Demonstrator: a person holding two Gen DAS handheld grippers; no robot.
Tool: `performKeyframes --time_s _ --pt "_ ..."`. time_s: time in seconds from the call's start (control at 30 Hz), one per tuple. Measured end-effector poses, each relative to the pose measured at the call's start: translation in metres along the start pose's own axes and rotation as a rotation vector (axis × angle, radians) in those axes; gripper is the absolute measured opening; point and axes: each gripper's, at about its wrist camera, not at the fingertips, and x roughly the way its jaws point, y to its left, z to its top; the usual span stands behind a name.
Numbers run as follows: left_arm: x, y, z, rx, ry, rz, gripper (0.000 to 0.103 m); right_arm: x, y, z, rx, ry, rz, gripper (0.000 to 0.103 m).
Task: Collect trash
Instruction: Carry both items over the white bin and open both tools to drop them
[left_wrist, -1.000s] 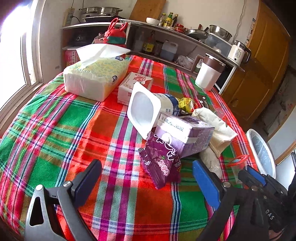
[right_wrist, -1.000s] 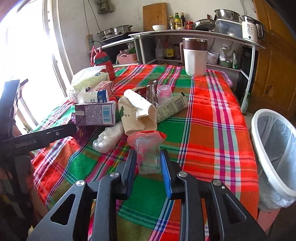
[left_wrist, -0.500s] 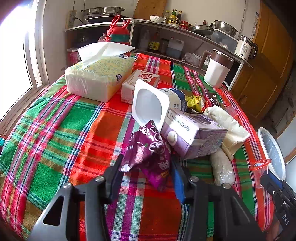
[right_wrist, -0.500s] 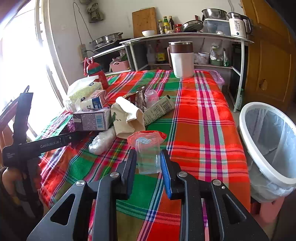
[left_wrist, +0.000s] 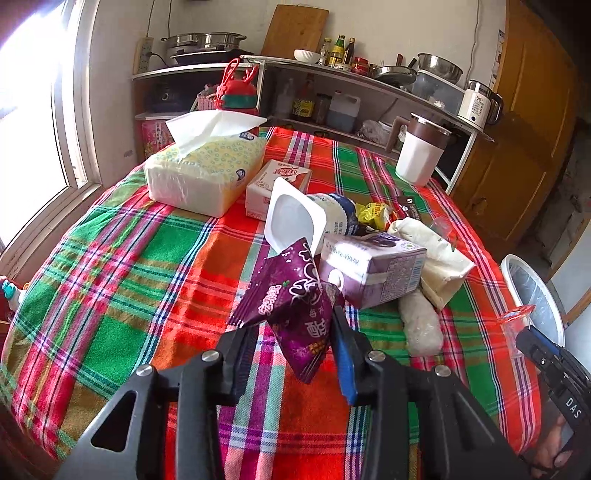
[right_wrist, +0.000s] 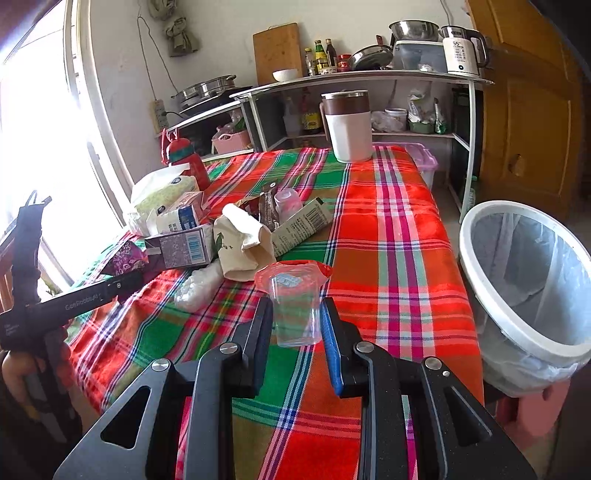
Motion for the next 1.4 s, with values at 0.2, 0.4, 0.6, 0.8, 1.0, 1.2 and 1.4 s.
performKeyframes --time_s 0.2,0.4,0.6,0.8,1.0,1.2,1.4 --pt "-0.031 -0.018 0.008 0.039 -0.068 -0.052 0.04 -0.018 -0.009 0.006 0.02 -0.047 -0.019 0.027" --pt "-0.044 -0.059 0.02 0.113 -0.101 -0.152 0.04 -0.046 -0.035 0.014 0.068 -0.104 -0.089 0.027" --pt "-0.037 -0.119 0.031 0.203 -0.093 -0.267 0.04 -0.07 -0.071 0.019 0.114 -0.133 -0.18 0.027" --pt "-0.016 -0.186 0.031 0.295 -0.026 -0.393 0.04 -0.087 -0.118 0.02 0.176 -0.146 -0.261 0.027" --pt "0.004 -0.244 0.024 0.356 0.03 -0.46 0.04 -0.085 -0.161 0.018 0.223 -0.109 -0.32 0.027" --pt "0.028 -0.292 0.014 0.408 0.115 -0.507 0.041 -0.068 -0.197 0.016 0.247 -0.042 -0.359 0.028" --pt "0.045 -0.323 0.004 0.459 0.164 -0.5 0.041 -0.057 -0.222 0.012 0.263 -0.005 -0.388 0.028"
